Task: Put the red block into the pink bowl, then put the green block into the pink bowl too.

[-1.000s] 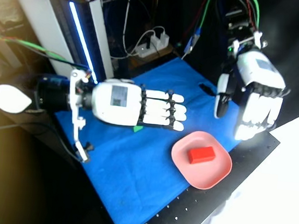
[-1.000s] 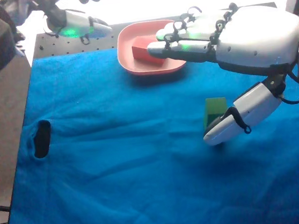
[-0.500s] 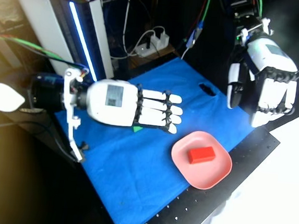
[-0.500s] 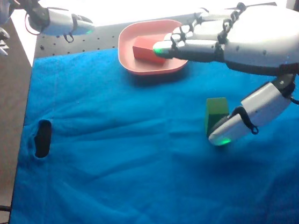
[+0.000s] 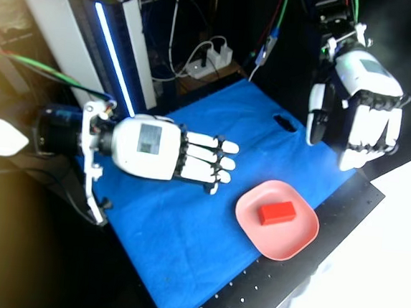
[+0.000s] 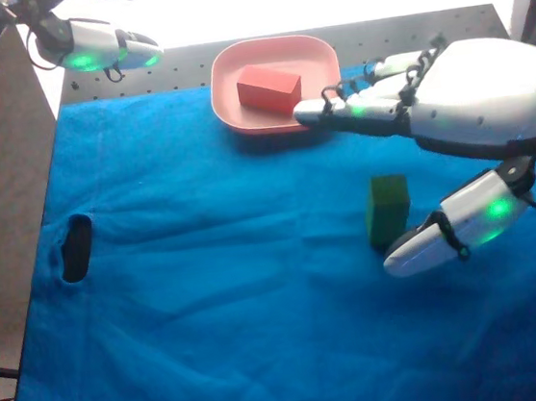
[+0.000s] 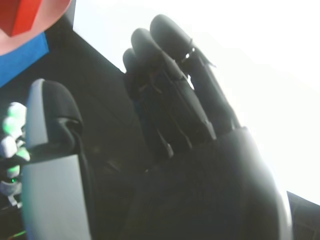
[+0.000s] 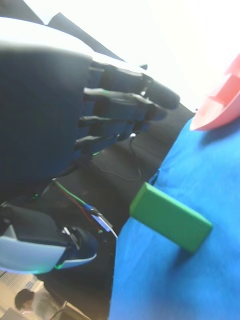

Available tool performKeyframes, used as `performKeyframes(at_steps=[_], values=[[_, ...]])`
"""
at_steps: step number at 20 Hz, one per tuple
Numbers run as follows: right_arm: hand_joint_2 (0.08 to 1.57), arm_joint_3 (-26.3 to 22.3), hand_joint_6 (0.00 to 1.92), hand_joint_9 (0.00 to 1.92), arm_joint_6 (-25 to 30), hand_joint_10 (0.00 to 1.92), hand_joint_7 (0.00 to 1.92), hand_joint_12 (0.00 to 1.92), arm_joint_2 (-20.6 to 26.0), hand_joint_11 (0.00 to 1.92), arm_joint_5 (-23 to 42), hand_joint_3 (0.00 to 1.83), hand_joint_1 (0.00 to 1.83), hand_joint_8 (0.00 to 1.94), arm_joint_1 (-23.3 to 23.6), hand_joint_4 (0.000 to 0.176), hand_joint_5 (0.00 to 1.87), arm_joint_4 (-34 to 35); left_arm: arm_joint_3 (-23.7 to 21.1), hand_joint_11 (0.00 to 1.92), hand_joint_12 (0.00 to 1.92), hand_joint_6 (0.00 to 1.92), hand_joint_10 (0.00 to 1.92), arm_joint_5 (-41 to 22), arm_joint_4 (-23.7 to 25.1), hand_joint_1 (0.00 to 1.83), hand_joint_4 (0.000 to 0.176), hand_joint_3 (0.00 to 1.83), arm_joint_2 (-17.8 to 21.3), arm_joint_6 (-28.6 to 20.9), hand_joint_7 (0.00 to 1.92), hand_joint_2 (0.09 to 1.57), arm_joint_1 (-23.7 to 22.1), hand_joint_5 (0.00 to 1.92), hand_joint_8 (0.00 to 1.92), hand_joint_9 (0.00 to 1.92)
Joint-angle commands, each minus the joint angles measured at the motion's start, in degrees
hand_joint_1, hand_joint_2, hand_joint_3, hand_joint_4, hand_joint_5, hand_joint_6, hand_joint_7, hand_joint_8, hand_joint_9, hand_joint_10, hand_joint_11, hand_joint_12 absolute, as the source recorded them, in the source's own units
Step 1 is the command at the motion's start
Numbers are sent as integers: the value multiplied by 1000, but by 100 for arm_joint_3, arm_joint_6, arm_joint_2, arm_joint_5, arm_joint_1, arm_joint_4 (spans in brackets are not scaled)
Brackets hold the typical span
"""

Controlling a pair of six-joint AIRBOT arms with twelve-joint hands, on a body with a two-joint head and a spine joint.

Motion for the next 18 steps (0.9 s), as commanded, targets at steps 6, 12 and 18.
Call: performKeyframes(at_steps=[6, 12, 18], values=[[962, 39, 9, 905, 26, 81, 728, 1067, -102, 643, 584, 2, 773, 13, 45, 0, 542, 153, -112, 575, 977, 4, 2, -812, -70, 1013, 0, 2, 83, 90, 895, 989, -84, 730, 7, 940], [1064, 45, 780, 1074, 26, 946, 1071, 1228, -102, 839, 587, 9, 1364, 821, 46, 0, 995, 153, -114, 592, 1065, 4, 11, -783, -69, 965, 0, 0, 64, 105, 972, 958, -72, 772, 6, 998], [1056, 47, 756, 1093, 26, 1019, 1090, 1228, -102, 916, 589, 0, 1388, 732, 46, 0, 1030, 151, -113, 674, 1087, 3, 16, -730, -72, 1004, 0, 0, 53, 135, 961, 953, -53, 765, 0, 1022]])
